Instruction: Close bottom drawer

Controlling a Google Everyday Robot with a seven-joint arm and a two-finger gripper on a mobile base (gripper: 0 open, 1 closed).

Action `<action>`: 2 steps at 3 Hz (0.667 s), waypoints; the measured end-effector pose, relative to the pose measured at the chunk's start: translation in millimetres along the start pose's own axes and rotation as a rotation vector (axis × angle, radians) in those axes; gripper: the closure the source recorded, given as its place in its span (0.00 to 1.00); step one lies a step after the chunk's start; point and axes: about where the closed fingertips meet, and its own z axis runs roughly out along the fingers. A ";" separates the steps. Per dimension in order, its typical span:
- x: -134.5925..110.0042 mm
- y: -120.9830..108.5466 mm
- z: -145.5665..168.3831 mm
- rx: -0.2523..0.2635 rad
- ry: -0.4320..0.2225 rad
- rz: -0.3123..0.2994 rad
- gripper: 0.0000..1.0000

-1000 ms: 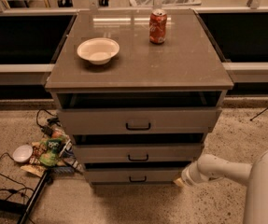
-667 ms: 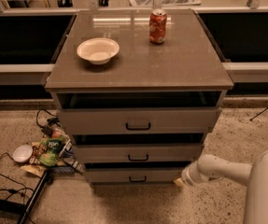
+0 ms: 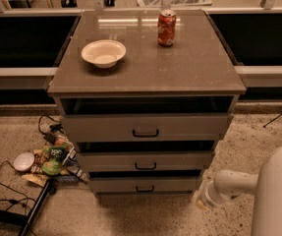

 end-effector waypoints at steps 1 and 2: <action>51.9 5.1 -46.9 0.062 0.139 0.001 1.00; 73.3 -5.7 -113.9 0.188 0.225 0.019 1.00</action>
Offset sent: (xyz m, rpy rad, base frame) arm -0.2644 -0.1424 0.1386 -0.5038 0.2326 -0.1625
